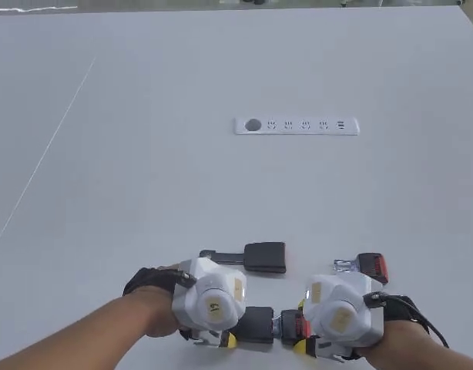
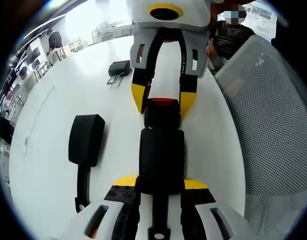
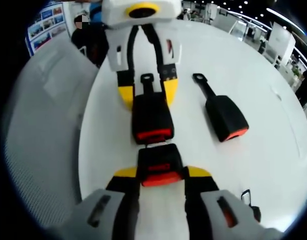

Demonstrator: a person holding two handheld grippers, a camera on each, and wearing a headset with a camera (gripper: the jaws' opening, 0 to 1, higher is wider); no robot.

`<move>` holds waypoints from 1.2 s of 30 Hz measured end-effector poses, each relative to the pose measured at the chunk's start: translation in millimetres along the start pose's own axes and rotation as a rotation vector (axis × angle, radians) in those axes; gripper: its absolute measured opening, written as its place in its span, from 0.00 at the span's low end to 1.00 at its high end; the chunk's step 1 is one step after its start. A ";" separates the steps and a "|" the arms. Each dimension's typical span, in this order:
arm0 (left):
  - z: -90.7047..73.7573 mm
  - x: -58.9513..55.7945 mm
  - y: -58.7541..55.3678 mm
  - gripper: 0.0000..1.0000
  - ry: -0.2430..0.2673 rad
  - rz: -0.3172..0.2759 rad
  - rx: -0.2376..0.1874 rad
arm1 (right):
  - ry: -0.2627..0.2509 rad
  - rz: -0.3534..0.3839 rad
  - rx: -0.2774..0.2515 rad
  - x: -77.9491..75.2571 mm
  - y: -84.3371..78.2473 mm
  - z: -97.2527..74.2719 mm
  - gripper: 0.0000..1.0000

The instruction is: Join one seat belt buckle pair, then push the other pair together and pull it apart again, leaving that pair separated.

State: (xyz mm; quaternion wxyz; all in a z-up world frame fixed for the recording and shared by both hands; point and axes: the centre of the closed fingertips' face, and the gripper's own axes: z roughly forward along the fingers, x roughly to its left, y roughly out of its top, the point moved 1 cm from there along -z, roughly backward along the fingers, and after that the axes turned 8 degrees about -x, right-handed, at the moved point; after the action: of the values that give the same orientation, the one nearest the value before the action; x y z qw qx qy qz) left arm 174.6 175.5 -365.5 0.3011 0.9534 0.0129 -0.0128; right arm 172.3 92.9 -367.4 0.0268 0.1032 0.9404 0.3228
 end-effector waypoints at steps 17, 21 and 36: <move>0.4 -2.3 0.2 0.32 -0.007 0.004 -0.021 | -0.004 0.003 -0.025 1.4 0.0 -3.1 0.35; -0.3 -1.8 -0.2 0.32 -0.003 -0.005 -0.047 | -0.006 0.011 -0.081 1.6 -0.5 -3.7 0.35; -0.5 3.0 -6.8 0.31 -0.042 0.028 -0.123 | 0.016 -0.070 -0.160 1.8 -0.6 -3.7 0.34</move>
State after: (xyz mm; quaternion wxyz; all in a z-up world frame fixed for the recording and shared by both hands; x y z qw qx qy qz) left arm 177.4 181.5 -369.1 0.3594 0.9327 -0.0062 -0.0276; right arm 170.1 90.6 -364.7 0.0388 0.0649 0.9148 0.3967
